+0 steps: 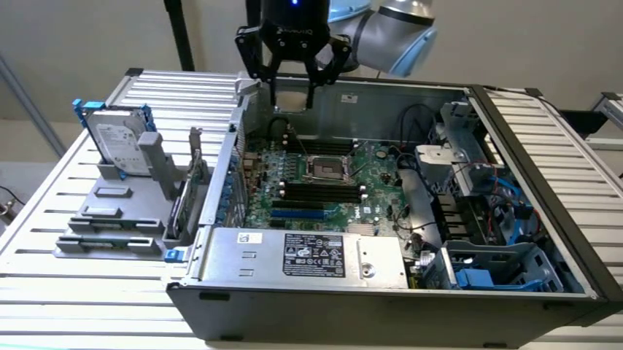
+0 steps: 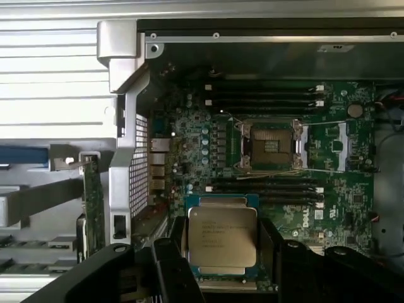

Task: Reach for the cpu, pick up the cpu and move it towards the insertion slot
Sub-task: 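Pick up the cpu and move it towards the insertion slot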

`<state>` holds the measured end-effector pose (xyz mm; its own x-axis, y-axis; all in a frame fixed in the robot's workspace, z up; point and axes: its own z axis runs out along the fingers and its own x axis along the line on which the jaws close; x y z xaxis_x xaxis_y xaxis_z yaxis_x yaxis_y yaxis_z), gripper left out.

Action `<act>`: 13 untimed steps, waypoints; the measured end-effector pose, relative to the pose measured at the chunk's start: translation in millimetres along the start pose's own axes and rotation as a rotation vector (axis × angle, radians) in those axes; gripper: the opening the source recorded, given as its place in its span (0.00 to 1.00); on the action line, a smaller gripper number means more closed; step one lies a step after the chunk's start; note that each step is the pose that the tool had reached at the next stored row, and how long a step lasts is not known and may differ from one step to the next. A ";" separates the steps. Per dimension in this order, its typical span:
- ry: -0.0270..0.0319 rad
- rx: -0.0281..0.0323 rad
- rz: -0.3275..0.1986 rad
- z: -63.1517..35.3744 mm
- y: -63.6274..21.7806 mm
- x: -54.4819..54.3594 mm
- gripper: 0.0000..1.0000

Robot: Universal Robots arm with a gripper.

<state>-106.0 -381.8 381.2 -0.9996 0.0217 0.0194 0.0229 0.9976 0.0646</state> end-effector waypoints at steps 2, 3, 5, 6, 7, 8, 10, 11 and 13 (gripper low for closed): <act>-0.0001 -0.0001 0.000 3.3 4.7 -9.1 0.55; 0.0000 -0.0001 0.000 4.9 7.1 -13.5 0.55; 0.0000 0.0000 0.000 8.4 12.1 -22.4 0.55; -0.0001 -0.0001 0.000 10.1 14.6 -26.7 0.55; 0.0000 -0.0001 0.000 11.8 17.2 -30.9 0.55; 0.0000 -0.0001 0.000 13.5 20.0 -34.8 0.55; -0.0001 -0.0001 0.000 16.7 25.9 -42.1 0.55; 0.0000 0.0000 0.000 18.1 29.1 -45.4 0.55; 0.0000 0.0006 0.000 20.6 36.0 -51.6 0.55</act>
<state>-54.0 -345.6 361.9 -0.9996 0.0216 0.0194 0.0228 0.9977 0.0640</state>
